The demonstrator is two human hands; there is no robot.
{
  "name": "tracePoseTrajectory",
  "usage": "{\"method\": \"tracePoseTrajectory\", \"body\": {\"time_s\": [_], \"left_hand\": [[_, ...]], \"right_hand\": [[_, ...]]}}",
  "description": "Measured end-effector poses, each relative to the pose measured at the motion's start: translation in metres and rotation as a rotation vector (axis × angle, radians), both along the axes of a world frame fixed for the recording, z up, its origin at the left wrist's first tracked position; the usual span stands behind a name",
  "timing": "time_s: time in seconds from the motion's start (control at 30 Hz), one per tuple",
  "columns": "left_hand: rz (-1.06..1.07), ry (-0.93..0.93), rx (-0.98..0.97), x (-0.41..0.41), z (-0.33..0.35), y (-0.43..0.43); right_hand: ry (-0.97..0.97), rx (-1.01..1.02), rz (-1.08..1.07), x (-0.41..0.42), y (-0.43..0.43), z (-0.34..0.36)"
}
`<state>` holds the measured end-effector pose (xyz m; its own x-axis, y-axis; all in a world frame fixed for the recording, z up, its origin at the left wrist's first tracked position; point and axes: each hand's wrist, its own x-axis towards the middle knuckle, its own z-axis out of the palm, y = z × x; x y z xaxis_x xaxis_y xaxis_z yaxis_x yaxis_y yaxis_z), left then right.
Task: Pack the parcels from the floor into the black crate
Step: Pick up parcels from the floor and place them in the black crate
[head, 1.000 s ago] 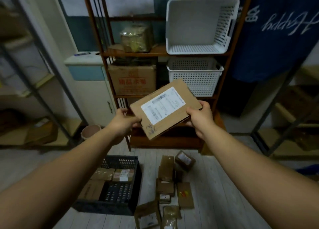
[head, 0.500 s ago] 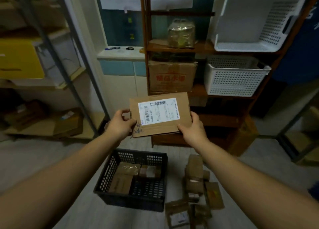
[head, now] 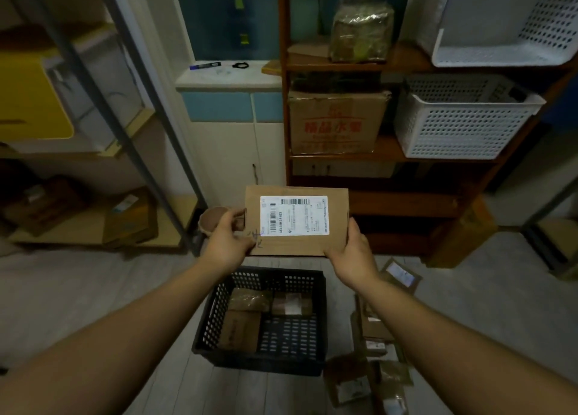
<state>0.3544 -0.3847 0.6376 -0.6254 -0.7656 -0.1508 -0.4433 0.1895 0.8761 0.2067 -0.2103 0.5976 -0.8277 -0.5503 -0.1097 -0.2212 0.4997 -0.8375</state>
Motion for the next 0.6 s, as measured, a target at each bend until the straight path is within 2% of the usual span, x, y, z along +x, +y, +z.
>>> {"method": "tracePoseTrajectory", "body": {"time_s": [0.2, 0.33, 0.5, 0.6], "left_hand": [[-0.095, -0.015, 0.010, -0.010, -0.031, -0.044], [-0.156, -0.052, 0.114, -0.010, -0.068, -0.069], [-0.251, -0.157, 0.094, -0.002, -0.143, -0.110], [-0.290, -0.174, 0.145, 0.008, -0.204, -0.126]], "right_hand": [[-0.043, 0.095, 0.043, -0.009, -0.039, -0.030], [-0.040, 0.156, 0.071, -0.003, -0.055, -0.057], [-0.087, 0.216, 0.038, 0.014, -0.082, -0.121], [-0.108, 0.212, 0.039, 0.028, -0.098, -0.176]]}}
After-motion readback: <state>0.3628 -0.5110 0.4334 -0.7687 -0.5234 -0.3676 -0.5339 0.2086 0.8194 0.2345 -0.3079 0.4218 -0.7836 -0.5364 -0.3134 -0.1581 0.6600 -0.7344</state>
